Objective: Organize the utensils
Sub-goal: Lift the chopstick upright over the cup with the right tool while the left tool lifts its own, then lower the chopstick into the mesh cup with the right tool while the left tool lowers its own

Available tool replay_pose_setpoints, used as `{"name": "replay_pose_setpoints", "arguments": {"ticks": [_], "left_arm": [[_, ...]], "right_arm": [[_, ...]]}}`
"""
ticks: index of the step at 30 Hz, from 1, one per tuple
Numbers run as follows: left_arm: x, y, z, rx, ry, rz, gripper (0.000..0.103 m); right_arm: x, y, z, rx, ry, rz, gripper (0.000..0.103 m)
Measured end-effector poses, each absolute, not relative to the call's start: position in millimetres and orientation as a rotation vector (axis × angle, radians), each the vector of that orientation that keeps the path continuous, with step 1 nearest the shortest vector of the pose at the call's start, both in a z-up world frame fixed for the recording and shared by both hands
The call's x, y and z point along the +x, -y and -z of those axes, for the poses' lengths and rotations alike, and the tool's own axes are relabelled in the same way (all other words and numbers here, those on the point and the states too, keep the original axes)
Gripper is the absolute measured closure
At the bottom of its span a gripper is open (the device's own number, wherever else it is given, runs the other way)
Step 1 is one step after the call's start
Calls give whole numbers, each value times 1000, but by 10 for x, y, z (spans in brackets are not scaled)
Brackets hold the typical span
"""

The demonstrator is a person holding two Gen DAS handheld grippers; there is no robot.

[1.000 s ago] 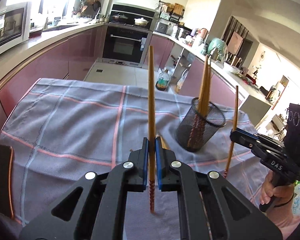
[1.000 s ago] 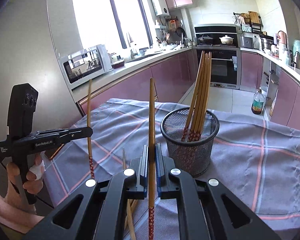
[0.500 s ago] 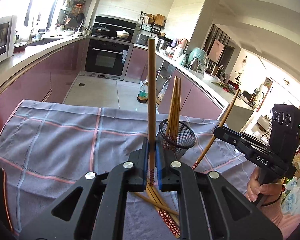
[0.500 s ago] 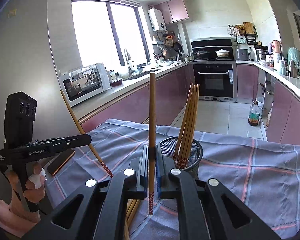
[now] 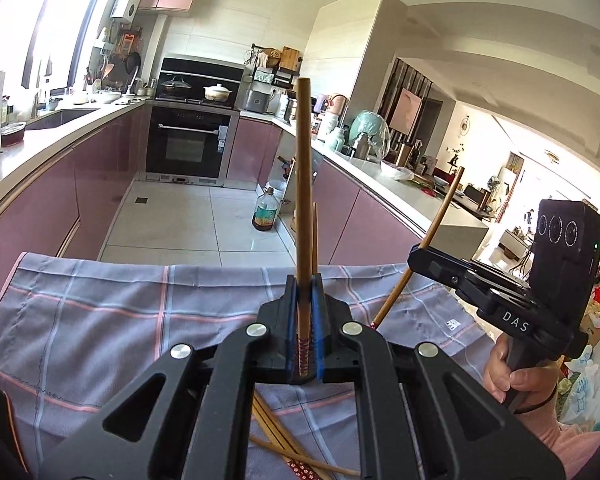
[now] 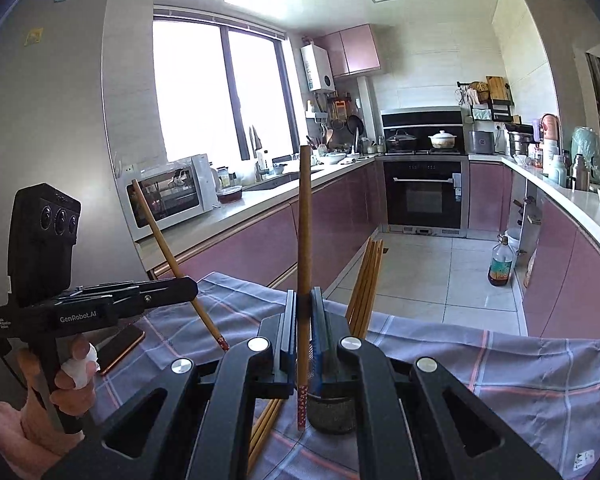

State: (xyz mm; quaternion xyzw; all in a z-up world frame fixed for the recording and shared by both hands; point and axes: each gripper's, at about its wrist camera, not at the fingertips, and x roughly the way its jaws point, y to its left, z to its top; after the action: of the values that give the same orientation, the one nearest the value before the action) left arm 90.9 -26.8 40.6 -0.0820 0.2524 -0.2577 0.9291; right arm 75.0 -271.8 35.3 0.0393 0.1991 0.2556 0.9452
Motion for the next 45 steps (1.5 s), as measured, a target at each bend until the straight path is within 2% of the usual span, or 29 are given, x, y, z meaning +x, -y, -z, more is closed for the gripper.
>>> {"name": "replay_pose_setpoints", "arguments": {"ticks": [15,30,45], "left_arm": [[1149,558,-647,-110,-485,537,95],[1457,805,-234,4,-623,507,95],[1736,977,-1,77,-752,558,95]], "right_arm": [[922,2790,-557,74,-343,-485,98],[1324,2662,-66,67,-535,-484,98],[1545,2636,143,76,-649,-459,95]]}}
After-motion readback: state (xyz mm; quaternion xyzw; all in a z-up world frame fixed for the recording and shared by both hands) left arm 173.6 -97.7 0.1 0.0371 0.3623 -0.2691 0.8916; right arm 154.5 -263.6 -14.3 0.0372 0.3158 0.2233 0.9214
